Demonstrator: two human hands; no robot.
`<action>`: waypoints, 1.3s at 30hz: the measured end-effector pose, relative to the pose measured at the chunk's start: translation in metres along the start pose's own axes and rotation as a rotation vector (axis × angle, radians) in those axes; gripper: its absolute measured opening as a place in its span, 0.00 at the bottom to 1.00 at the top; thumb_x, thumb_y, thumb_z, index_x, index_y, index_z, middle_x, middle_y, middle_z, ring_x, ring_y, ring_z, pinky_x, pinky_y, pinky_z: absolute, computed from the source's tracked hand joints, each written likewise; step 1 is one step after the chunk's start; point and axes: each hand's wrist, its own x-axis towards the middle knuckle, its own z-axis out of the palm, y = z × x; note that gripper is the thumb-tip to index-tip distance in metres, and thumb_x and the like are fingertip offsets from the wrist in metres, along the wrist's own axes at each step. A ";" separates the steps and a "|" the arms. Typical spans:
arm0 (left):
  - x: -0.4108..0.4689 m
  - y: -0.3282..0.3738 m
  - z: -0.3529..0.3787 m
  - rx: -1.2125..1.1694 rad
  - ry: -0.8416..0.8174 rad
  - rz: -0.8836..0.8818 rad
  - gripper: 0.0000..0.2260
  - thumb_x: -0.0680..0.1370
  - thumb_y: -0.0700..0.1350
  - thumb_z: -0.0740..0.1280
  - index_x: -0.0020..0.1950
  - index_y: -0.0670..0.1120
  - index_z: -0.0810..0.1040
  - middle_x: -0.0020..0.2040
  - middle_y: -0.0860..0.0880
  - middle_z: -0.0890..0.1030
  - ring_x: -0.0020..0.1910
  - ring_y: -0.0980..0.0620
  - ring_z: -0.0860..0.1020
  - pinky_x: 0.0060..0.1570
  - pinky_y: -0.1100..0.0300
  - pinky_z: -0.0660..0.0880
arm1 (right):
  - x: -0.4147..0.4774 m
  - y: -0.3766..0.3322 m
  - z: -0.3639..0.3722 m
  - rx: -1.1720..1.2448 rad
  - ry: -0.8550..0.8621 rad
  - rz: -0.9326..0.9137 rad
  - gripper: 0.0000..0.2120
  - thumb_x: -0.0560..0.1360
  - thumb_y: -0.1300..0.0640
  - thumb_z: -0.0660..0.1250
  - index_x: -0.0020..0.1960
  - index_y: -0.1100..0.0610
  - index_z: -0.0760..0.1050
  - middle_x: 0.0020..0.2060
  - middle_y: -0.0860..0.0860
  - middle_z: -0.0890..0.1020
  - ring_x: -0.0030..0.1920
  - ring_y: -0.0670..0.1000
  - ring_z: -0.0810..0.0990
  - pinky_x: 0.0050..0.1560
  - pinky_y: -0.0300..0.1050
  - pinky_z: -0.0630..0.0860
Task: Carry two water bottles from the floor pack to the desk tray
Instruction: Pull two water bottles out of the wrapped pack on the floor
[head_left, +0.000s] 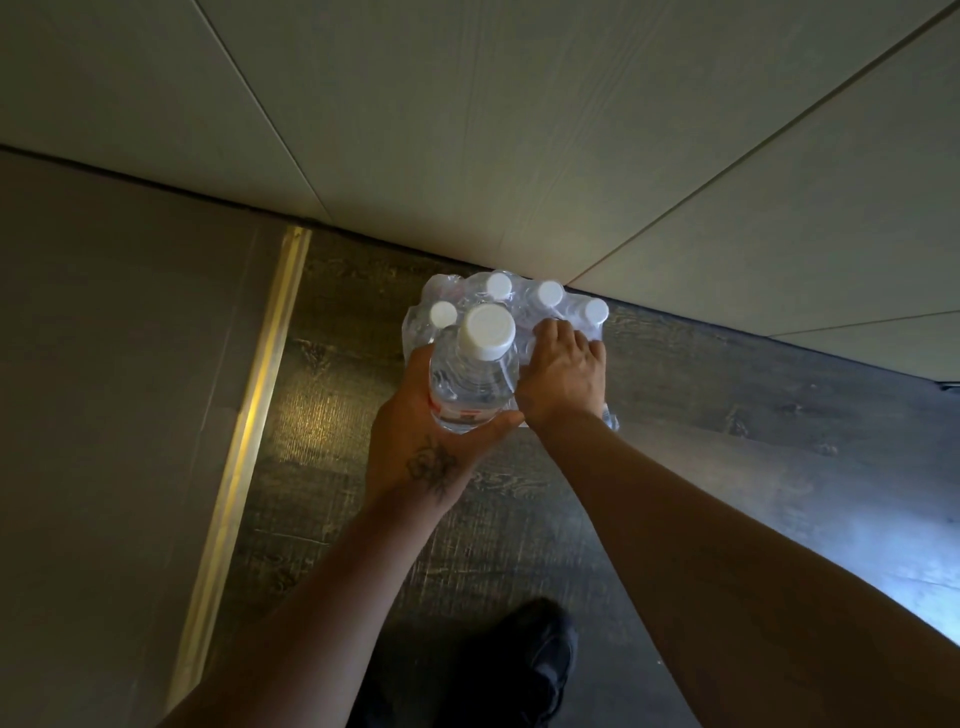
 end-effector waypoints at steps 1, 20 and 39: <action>0.001 -0.001 0.000 0.000 0.005 -0.005 0.39 0.68 0.49 0.87 0.76 0.54 0.73 0.66 0.62 0.82 0.63 0.73 0.79 0.60 0.80 0.74 | 0.001 0.000 0.001 -0.008 0.001 0.004 0.20 0.77 0.54 0.69 0.67 0.55 0.71 0.60 0.53 0.80 0.62 0.55 0.79 0.68 0.51 0.69; -0.004 -0.002 -0.009 -0.004 0.034 0.052 0.35 0.70 0.54 0.85 0.72 0.64 0.70 0.61 0.84 0.76 0.62 0.80 0.77 0.57 0.81 0.74 | -0.039 0.053 -0.068 0.426 0.233 -0.121 0.21 0.78 0.46 0.74 0.62 0.58 0.73 0.53 0.57 0.84 0.48 0.58 0.85 0.44 0.45 0.74; -0.010 0.019 0.014 -0.028 -0.277 -0.016 0.35 0.68 0.54 0.83 0.73 0.59 0.74 0.64 0.61 0.85 0.64 0.63 0.83 0.59 0.67 0.82 | -0.097 0.066 -0.145 0.560 0.354 -0.134 0.24 0.78 0.37 0.67 0.55 0.56 0.65 0.43 0.53 0.80 0.35 0.52 0.81 0.28 0.46 0.78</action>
